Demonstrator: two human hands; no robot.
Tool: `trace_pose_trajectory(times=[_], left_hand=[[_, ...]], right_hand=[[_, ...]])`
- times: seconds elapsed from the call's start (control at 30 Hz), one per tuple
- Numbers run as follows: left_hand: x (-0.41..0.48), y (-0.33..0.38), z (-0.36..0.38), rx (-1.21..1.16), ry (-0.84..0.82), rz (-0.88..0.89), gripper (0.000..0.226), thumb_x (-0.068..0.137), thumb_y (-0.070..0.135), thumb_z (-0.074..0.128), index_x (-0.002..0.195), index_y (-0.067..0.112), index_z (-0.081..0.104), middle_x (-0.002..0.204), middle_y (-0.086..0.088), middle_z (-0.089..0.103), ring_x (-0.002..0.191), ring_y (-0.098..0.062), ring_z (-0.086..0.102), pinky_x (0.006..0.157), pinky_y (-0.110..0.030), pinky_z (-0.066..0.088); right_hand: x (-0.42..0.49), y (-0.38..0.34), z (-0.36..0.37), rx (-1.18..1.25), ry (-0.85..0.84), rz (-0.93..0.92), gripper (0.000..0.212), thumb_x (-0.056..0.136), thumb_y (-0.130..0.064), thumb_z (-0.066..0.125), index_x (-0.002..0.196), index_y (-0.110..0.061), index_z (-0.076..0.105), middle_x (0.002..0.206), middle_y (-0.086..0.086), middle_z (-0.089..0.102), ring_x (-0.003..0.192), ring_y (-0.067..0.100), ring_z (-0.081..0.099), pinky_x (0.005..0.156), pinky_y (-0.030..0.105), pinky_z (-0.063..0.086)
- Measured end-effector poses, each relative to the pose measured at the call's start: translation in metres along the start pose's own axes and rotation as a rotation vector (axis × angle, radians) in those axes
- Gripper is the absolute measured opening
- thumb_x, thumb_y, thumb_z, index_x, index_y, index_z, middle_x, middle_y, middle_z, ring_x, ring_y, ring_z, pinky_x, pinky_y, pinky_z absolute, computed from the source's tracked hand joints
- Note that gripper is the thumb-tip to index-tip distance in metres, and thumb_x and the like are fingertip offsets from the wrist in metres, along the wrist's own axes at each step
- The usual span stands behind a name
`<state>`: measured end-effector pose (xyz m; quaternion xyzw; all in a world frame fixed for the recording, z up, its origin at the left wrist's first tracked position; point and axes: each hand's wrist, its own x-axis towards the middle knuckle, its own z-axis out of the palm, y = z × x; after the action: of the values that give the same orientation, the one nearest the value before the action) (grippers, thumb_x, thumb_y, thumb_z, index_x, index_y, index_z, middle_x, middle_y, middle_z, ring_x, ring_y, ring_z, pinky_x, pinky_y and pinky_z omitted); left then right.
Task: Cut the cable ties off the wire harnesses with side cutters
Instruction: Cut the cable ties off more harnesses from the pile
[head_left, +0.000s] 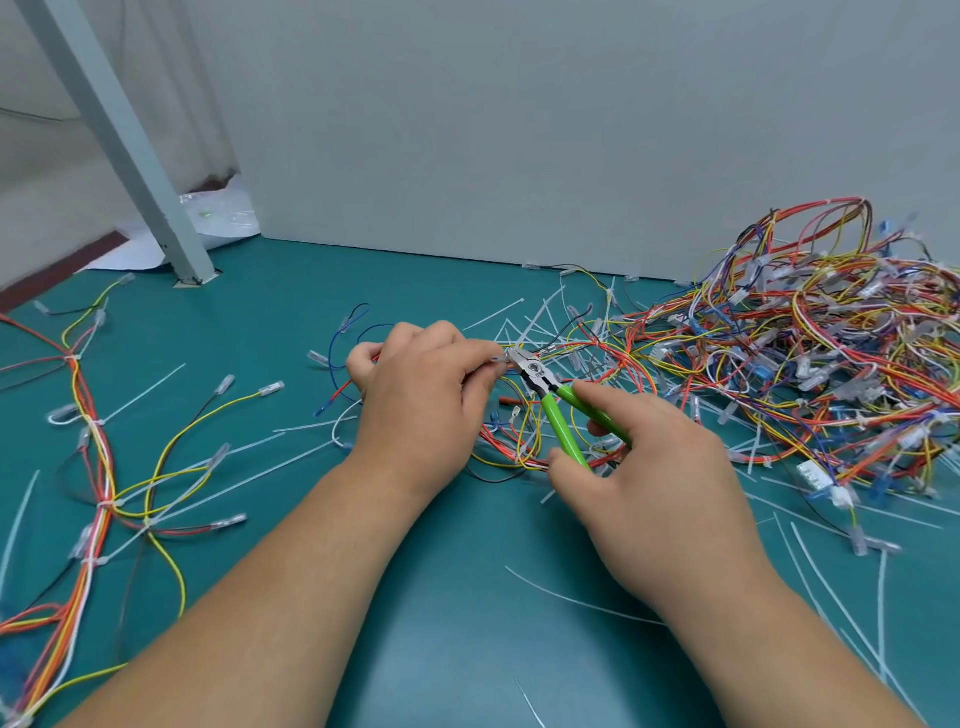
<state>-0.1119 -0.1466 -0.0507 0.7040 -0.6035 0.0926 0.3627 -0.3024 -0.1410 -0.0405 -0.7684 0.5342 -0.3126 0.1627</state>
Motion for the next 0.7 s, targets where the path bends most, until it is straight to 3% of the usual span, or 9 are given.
trace_pose_trajectory(times=[0.47, 0.7], left_hand=[[-0.0001, -0.0023, 0.0038, -0.030, 0.024, -0.005, 0.012, 0.097, 0.042, 0.061, 0.095, 0.042, 0.073, 0.077, 0.013, 0.049, 0.088, -0.014, 0.047, 0.082, -0.037, 0.018], [-0.0005, -0.0024, 0.0035, -0.037, 0.030, -0.008, 0.016, 0.097, 0.045, 0.058, 0.093, 0.041, 0.073, 0.077, 0.012, 0.051, 0.087, -0.015, 0.047, 0.081, -0.036, 0.016]], right_hand=[[0.0014, 0.0010, -0.0019, 0.045, 0.019, -0.008, 0.050, 0.076, -0.039, 0.078, 0.125, -0.042, 0.068, 0.099, -0.020, 0.065, 0.076, 0.003, 0.054, 0.079, 0.029, 0.048], [0.0017, 0.0004, -0.0019, 0.047, 0.009, -0.003, 0.050, 0.077, -0.037, 0.078, 0.125, -0.042, 0.067, 0.100, -0.019, 0.065, 0.074, 0.004, 0.057, 0.079, 0.030, 0.049]])
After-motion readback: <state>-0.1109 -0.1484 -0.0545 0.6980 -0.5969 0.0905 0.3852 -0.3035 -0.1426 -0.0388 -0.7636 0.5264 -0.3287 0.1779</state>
